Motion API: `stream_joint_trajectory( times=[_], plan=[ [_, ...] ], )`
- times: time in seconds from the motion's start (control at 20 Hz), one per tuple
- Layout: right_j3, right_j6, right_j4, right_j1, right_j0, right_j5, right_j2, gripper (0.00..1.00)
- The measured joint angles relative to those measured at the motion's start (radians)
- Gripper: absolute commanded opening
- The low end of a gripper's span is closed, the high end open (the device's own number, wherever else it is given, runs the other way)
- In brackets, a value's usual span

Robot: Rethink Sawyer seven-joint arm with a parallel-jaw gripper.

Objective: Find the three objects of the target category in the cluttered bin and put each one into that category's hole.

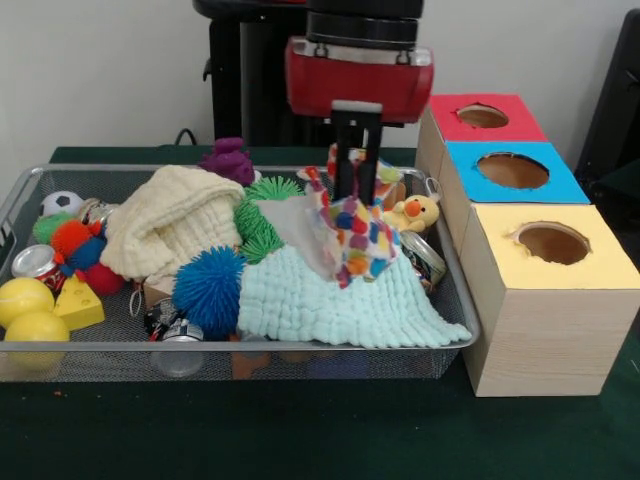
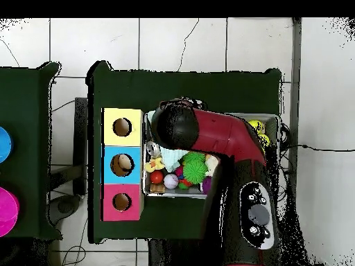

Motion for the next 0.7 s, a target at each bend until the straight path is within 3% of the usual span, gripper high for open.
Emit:
stream_joint_trajectory(
  times=[0.7],
  plan=[
    [0.0, 0.001, 0.07, 0.0, 0.13, 0.069, -0.01, 0.0]
  ],
)
